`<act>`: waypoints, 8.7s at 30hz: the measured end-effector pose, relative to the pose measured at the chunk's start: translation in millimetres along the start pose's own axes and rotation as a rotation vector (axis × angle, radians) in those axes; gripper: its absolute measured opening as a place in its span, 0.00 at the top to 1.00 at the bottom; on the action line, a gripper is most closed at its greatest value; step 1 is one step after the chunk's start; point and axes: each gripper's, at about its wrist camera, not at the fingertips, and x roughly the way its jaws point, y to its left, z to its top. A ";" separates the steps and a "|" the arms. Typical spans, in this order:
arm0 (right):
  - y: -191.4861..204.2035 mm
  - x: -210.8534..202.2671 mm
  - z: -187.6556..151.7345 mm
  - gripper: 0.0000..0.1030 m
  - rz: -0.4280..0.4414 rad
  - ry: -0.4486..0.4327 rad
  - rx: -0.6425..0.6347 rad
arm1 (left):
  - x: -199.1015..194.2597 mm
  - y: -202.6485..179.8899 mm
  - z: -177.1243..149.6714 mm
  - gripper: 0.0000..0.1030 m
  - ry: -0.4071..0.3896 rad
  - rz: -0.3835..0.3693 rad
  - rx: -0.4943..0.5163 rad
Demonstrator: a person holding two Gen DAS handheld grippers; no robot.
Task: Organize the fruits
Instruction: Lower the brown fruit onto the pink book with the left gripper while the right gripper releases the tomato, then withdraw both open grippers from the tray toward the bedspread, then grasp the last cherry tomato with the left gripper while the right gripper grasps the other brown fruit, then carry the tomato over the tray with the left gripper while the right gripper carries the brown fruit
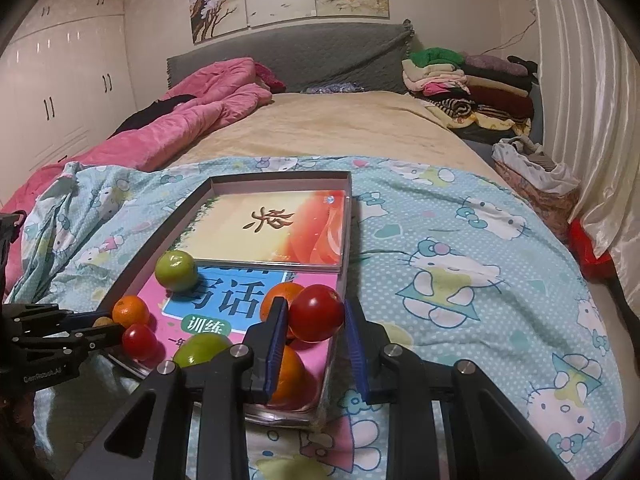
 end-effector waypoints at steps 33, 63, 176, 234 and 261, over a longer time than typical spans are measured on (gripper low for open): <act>6.9 15.8 -9.3 0.72 -0.026 0.059 -0.028 | 1.2 1.2 0.6 0.75 -0.001 -0.007 -0.009; 2.3 17.2 -9.3 0.57 0.017 0.064 0.033 | -1.0 1.0 0.3 0.75 -0.005 -0.014 -0.019; 82.8 -23.9 -83.8 0.70 0.192 0.378 -0.082 | -22.7 -44.5 -42.0 0.42 0.110 -0.177 0.094; 28.1 -67.3 -34.9 0.77 0.149 -0.020 0.103 | -55.7 8.7 -16.0 0.72 -0.069 -0.168 -0.068; 6.2 -55.3 -18.4 0.77 0.092 -0.075 0.127 | -28.7 3.4 -6.3 0.72 -0.063 -0.150 -0.069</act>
